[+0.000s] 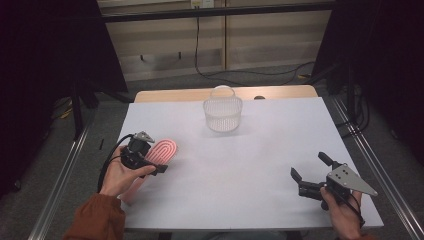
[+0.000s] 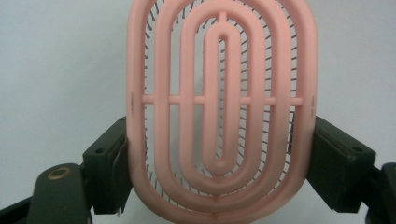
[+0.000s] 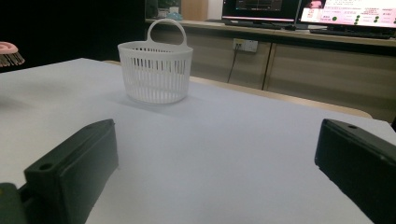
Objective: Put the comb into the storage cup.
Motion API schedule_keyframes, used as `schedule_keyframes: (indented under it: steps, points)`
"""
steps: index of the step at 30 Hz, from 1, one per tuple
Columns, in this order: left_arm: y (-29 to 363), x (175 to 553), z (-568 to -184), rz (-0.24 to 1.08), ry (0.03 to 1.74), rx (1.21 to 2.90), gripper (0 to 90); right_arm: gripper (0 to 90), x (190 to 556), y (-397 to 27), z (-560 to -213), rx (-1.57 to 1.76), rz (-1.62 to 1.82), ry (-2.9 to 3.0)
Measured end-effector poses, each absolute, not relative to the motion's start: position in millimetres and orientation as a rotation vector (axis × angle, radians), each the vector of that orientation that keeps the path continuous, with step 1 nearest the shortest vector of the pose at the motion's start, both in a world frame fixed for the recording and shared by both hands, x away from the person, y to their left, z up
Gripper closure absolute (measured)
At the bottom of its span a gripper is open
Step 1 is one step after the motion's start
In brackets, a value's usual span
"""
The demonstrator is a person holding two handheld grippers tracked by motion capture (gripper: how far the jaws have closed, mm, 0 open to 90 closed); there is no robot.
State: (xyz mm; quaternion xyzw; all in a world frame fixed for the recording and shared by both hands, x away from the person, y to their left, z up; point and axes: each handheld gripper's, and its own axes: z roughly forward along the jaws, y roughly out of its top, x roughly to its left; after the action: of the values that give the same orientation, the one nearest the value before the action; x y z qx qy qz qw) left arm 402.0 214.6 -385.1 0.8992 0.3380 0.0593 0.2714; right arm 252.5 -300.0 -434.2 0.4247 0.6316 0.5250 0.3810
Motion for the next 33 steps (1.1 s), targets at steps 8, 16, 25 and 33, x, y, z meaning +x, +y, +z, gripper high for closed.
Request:
schedule_keyframes:
  steps: [8,16,25,33]
  points:
    - [219.4,400.4,-378.7,0.166,0.917,2.364,19.9,0.0,252.4,-300.1,-434.2,1.086,1.338,1.613]
    - [223.6,397.7,-369.6,0.205,0.933,2.311,20.0,0.0,252.5,-300.0,-434.2,1.086,1.338,1.611]
    - [230.2,394.7,-356.3,0.265,0.908,2.209,19.9,0.0,252.4,-300.1,-434.0,1.084,1.339,1.612]
    - [233.0,390.8,-349.7,0.368,0.857,2.096,19.9,0.0,252.4,-300.3,-434.0,1.082,1.339,1.611]
